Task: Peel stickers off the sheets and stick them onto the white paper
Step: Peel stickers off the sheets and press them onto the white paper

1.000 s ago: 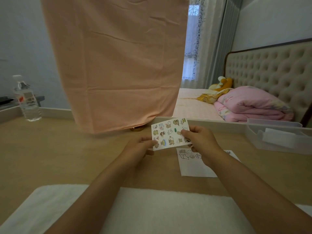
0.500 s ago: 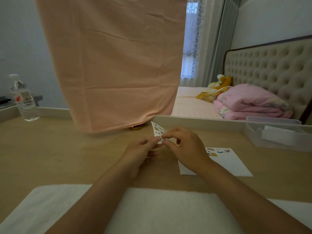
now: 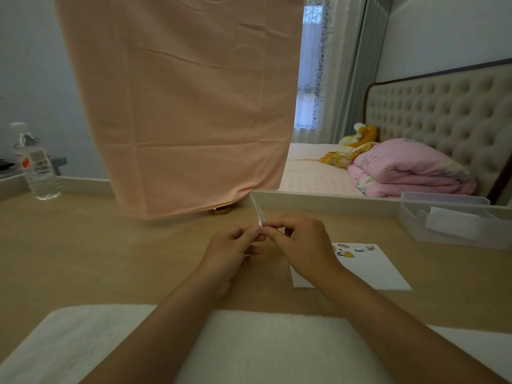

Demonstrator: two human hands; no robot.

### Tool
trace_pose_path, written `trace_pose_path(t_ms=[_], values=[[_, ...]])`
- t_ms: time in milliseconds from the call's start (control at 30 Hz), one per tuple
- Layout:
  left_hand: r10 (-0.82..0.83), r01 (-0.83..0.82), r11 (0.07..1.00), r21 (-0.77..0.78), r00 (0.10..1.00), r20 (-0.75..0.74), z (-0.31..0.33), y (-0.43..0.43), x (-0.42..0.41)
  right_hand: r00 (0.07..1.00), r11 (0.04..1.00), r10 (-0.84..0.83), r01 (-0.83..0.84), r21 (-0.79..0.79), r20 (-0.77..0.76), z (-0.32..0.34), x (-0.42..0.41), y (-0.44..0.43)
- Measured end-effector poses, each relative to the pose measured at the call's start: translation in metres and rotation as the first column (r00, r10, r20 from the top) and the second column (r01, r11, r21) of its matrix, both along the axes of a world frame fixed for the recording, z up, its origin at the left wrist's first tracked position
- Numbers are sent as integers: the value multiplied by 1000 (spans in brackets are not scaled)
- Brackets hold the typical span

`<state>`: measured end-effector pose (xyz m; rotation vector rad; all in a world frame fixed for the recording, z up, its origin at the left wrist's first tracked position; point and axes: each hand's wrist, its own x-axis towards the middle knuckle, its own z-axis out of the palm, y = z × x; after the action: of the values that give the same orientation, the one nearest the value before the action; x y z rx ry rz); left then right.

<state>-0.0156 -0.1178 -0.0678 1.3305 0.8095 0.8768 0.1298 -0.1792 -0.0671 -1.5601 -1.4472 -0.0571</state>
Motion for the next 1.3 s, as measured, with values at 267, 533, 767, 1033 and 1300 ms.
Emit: trace_pose_path(t_ms=[267, 533, 767, 1033, 1300], values=[[42, -42, 987, 152, 999, 3, -2, -1, 2, 973, 992, 52, -77, -100, -227, 9, 2, 1], [44, -49, 971, 236, 999, 27, -4, 0, 1, 964, 991, 66, -92, -92, -256, 14, -3, 0], [81, -71, 931, 358, 997, -11, -6, 0, 6, 961, 998, -6, -10, -58, -275, 14, -7, 0], [17, -37, 980, 193, 994, 106, -2, -8, 8, 989, 984, -24, -3, 179, 145, 6, -10, 0], [110, -94, 922, 376, 994, -22, -11, 1, 9, 1000, 1000, -16, 16, 8, -25, 11, -10, -2]])
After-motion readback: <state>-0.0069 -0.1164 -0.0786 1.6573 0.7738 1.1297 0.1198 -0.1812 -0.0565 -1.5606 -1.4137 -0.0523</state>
